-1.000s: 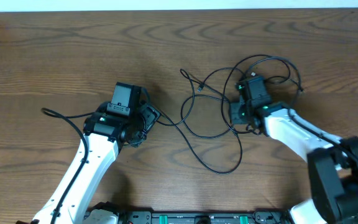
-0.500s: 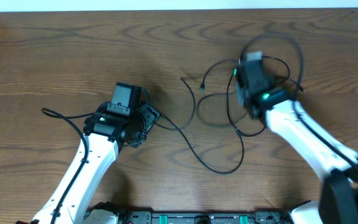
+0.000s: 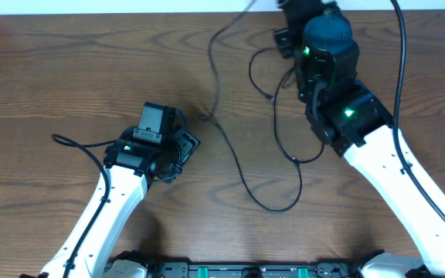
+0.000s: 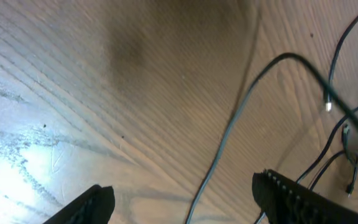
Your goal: Untangle cables
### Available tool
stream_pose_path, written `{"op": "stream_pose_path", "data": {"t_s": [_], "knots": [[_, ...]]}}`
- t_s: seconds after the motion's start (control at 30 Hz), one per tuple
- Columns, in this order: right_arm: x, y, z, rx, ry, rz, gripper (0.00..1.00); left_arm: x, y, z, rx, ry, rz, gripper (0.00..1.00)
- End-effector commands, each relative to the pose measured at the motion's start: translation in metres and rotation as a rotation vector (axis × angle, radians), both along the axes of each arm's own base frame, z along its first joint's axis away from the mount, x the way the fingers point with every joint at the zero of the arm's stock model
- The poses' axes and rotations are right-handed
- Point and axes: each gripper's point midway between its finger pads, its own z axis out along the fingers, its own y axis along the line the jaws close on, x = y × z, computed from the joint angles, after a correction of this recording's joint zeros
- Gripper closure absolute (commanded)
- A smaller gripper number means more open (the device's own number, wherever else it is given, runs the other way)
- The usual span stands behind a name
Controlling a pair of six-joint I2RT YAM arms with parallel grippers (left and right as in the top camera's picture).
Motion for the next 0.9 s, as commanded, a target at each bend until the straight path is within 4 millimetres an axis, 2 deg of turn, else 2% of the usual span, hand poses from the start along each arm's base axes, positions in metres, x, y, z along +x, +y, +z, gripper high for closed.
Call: {"op": "stream_pose_path", "data": {"t_s": [0.0, 0.03, 0.1, 0.17, 0.23, 0.37, 0.47, 0.5, 0.53, 0.57, 0.63, 0.67, 0.7, 0.83, 0.87], "knots": [[-0.033, 0.072, 0.016, 0.028, 0.013, 0.366, 0.99, -0.001, 0.003, 0.000, 0.015, -0.003, 0.008, 0.25], [-0.042, 0.085, 0.007, 0.042, 0.057, 0.433, 0.99, -0.001, 0.003, 0.000, 0.015, -0.002, 0.008, 0.24], [-0.054, 0.102, -0.027, 0.063, 0.203, 0.504, 0.99, -0.001, 0.003, 0.000, 0.015, -0.002, 0.008, 0.24], [-0.058, 0.107, -0.073, 0.085, 0.389, 0.490, 0.99, -0.001, 0.003, 0.000, 0.015, -0.002, 0.008, 0.24], [-0.061, 0.106, -0.130, 0.107, 0.597, 0.425, 0.99, -0.001, 0.003, 0.000, 0.015, -0.002, 0.008, 0.24], [-0.069, 0.114, -0.203, 0.041, 0.820, 0.433, 0.98, 0.000, 0.004, 0.000, 0.019, -0.004, 0.011, 0.24], [-0.066, 0.110, -0.226, -0.014, 0.862, 0.414, 0.65, 0.000, 0.005, -0.001, 0.022, -0.003, 0.011, 0.24], [-0.062, 0.106, -0.227, -0.015, 0.858, 0.384, 0.38, 0.000, 0.005, -0.001, 0.022, -0.003, 0.011, 0.24], [-0.055, 0.097, -0.227, -0.006, 0.847, 0.318, 0.03, 0.000, 0.005, -0.001, 0.021, -0.003, 0.011, 0.24], [-0.048, 0.087, -0.227, 0.004, 0.834, 0.252, 0.01, 0.000, 0.004, -0.001, 0.021, -0.003, 0.011, 0.25], [-0.031, 0.054, -0.225, 0.047, 0.795, 0.044, 0.01, 0.000, 0.004, -0.001, 0.021, -0.003, 0.011, 0.24], [-0.022, 0.029, -0.225, 0.093, 0.784, -0.092, 0.01, 0.000, 0.005, -0.001, 0.022, -0.003, 0.011, 0.25], [-0.019, 0.015, -0.228, 0.139, 0.794, -0.154, 0.01, 0.000, 0.005, -0.001, 0.022, -0.003, 0.011, 0.25], [-0.004, -0.016, -0.252, 0.226, 0.855, -0.223, 0.02, 0.000, 0.007, -0.001, 0.033, -0.007, 0.016, 0.25], [-0.001, -0.022, -0.262, 0.236, 0.878, -0.233, 0.06, 0.001, 0.007, -0.001, 0.035, -0.008, 0.018, 0.25]]}}
